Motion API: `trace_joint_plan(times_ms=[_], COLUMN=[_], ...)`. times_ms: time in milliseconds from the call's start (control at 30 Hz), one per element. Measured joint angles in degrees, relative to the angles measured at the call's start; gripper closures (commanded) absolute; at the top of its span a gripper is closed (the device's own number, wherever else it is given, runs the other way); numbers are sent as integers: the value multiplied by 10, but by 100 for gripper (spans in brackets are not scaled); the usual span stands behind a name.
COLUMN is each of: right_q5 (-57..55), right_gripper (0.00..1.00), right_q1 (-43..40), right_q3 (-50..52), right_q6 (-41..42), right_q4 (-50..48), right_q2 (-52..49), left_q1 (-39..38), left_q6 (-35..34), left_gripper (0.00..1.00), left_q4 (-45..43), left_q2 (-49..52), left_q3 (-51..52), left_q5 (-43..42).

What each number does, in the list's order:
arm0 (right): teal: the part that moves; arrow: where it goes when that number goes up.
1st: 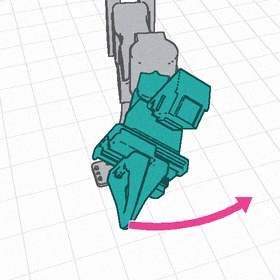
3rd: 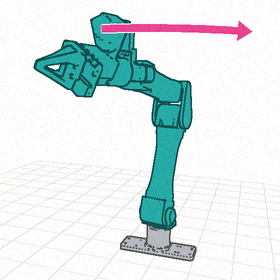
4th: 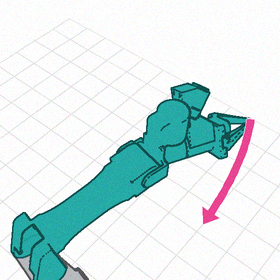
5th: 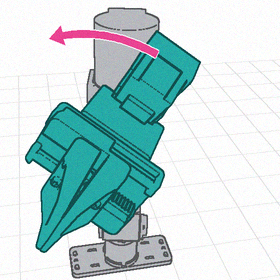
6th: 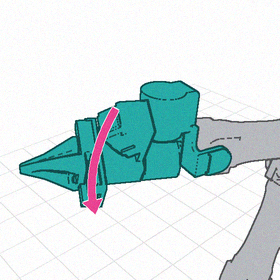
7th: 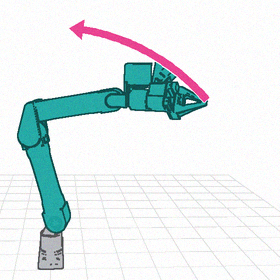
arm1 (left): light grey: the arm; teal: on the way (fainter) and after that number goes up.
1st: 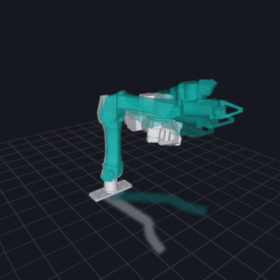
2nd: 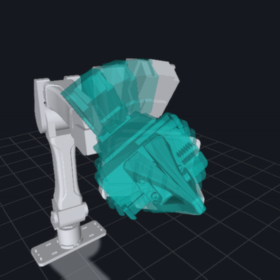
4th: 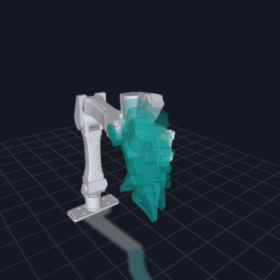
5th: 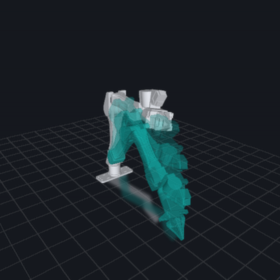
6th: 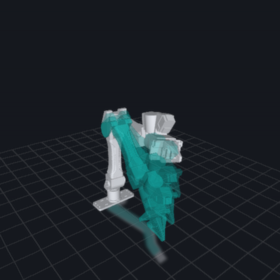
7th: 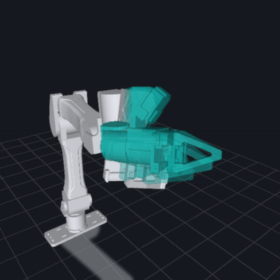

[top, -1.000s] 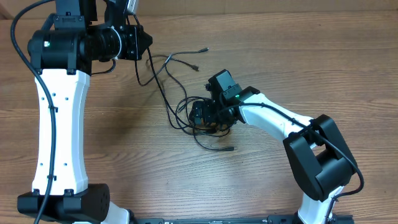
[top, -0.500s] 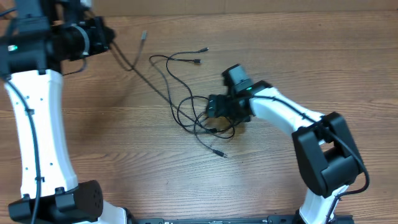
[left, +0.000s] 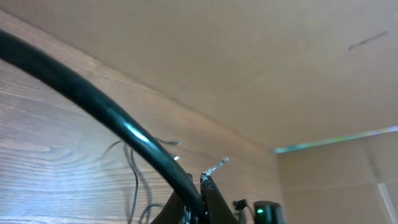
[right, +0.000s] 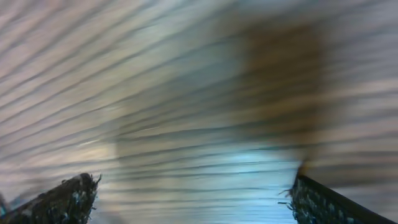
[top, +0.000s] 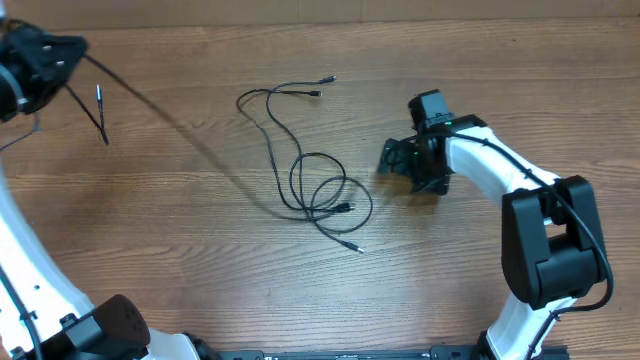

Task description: Untangle cables

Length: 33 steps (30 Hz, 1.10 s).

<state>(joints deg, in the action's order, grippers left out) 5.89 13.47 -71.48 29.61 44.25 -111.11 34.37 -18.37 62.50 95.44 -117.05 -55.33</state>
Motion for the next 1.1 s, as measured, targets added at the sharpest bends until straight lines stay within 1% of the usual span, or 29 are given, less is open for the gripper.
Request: trace_joint_plan(times_ms=[100, 233, 333, 433, 600, 733, 833, 967, 1067, 1100], right_q5=[-21, -31, -17, 36, 185, 253, 274, 272, 231, 210], right_gripper=[0, 0, 0, 0, 0, 0, 0, 0, 0, 1], right_q1=[-12, -17, -17, -17, 0, 35, 63, 102, 133, 143], right_q3=[0, 0, 0, 0, 2, 5, 5, 5, 5, 6], right_q6=[1, 2, 1, -8, -32, -40, -42, -43, -35, -30], right_q4=[9, 11, 11, 10, -8, -33, -57, -76, -75, -73], right_q2=[0, 0, 0, 0, -3, -9, -10, -10, -10, -10], left_q1=[26, 28, 28, 28, 28, 28, 28, 24, 22, 20], left_q6=[-2, -1, -1, -1, -1, -1, -1, -1, -1, -1], left_gripper=[96, 96, 96, 96, 96, 96, 96, 96, 96, 96], left_q4=[1, 3, 3, 10, 24, 24, 25, 26, 27, 27], left_q2=[0, 0, 0, 0, 0, 0, 0, 0, 0, 0], left_q3=[0, 0, 0, 0, 0, 0, 0, 0, 0, 0], left_q5=[-33, -53, -56, -55, -49, -44, -42, -40, -40, -40])
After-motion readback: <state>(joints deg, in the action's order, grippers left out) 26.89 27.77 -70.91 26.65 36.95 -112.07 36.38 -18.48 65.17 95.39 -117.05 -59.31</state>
